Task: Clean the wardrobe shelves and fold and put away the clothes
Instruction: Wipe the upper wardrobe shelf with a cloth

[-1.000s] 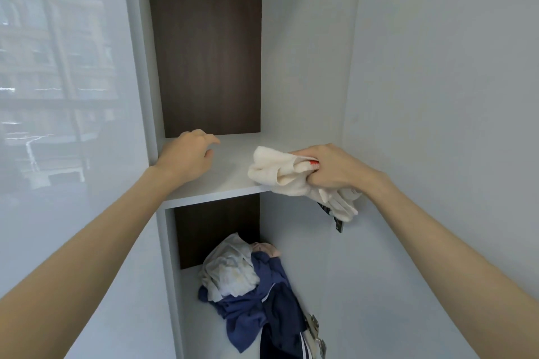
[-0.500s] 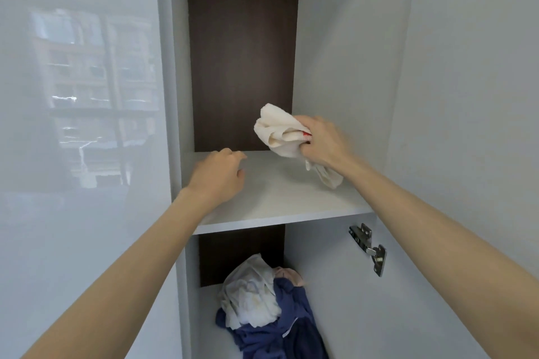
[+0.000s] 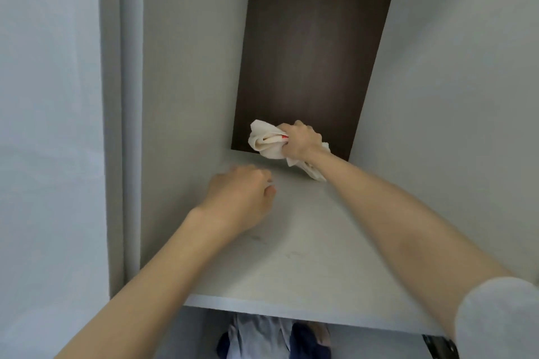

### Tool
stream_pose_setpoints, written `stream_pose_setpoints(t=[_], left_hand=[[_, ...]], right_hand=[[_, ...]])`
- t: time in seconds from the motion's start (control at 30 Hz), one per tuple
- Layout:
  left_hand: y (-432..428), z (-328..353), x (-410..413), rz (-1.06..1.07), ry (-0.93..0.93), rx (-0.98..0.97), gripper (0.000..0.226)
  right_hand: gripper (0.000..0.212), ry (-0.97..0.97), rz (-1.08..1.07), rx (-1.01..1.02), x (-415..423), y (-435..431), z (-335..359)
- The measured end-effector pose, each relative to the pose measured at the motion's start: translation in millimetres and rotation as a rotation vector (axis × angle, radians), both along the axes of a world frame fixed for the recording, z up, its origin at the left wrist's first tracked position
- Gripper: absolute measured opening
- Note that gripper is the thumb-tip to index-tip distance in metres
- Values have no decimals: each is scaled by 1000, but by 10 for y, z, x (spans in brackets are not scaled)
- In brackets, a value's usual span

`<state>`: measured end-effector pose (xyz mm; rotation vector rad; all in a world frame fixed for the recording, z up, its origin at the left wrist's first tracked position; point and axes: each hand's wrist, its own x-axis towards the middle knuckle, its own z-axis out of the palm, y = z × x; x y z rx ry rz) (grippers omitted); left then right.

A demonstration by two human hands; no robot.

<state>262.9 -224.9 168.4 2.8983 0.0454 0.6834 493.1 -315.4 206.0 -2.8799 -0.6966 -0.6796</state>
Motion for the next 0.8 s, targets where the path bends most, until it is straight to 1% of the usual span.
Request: stream_pose_setpoints(t=[0.07,0.17,0.27,0.4,0.5,0.53,0.6,0.7,0.8], left_hand=[[13,-28,103,0,48,-40,34],[72,-63,203,29,111,-8,38],[128,-86,220,86,103,36,41],[140,-87,225,121,100,66,42],[154,-63,225,104,119,12,43],[161,-65,224,101,121,2,43],[169,-83,217,106,122,4,43],[156,-84,193,115,101,6,43],[95,-61,149,98,18,6,42]], right_hand=[[53,17,22,-34,231,190,-35],[52,33,38,-49,517,485,-64],[50,81,36,-68,724,721,-147],[38,163,72,-47,885,850,-266],[21,231,130,-99,885,833,-226],[19,250,147,-133,868,829,-203],[18,279,160,-185,834,822,-185],[15,339,182,-180,750,791,-163],[14,377,222,-165,596,730,-126]])
